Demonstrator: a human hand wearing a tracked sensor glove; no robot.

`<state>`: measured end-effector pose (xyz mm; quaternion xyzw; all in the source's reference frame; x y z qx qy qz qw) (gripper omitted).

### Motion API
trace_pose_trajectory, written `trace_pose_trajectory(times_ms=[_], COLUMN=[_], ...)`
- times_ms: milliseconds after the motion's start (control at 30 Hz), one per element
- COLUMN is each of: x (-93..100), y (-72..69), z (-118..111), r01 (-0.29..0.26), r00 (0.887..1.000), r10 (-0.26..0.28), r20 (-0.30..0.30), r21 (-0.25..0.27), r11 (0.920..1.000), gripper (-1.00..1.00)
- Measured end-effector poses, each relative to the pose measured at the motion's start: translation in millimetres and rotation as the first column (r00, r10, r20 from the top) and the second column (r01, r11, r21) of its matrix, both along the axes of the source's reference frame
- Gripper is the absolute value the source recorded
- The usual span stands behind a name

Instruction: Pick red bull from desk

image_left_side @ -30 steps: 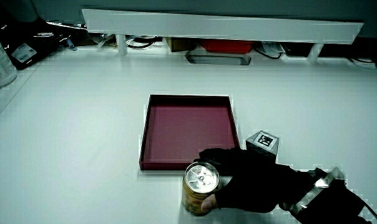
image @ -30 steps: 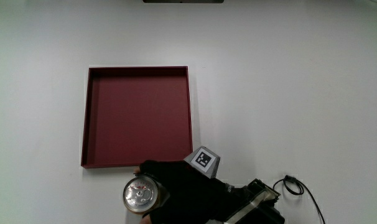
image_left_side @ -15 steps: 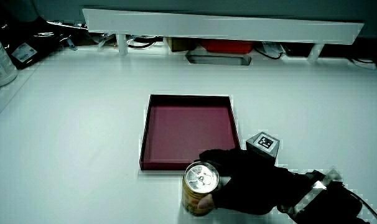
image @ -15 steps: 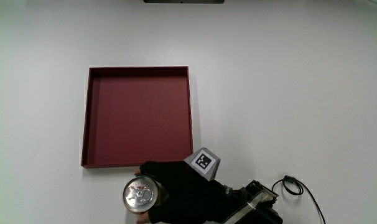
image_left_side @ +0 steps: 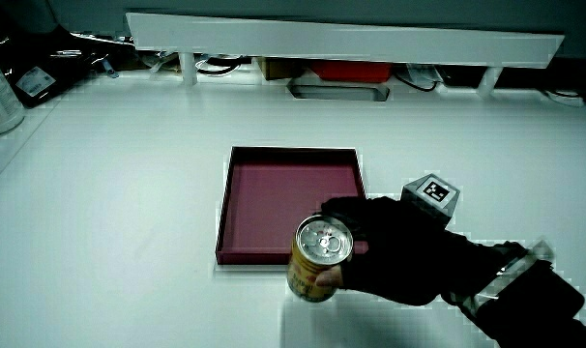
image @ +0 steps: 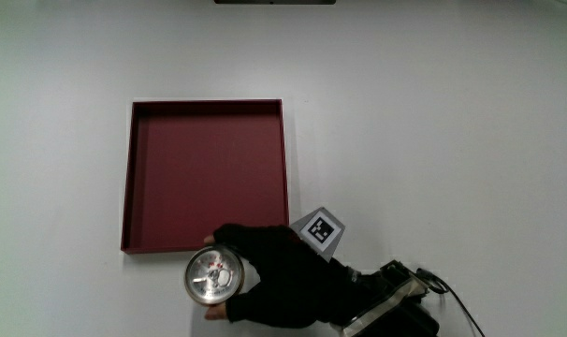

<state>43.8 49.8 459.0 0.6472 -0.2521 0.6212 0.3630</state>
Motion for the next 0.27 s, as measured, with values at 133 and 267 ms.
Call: trace_pose_trajectory(times_ms=[133,267], x=[7.1,14.2], y=[-13.2,-27.9], z=[-14.6,-27.0], r01=[-0.041,-0.083], r00=[0.999,0.997], r10=[0.041,0.083], r20=[0.018,0.002], r21=[0.018,0.105], r11=[0.9990,0.9911], gripper=[1.00,1.00])
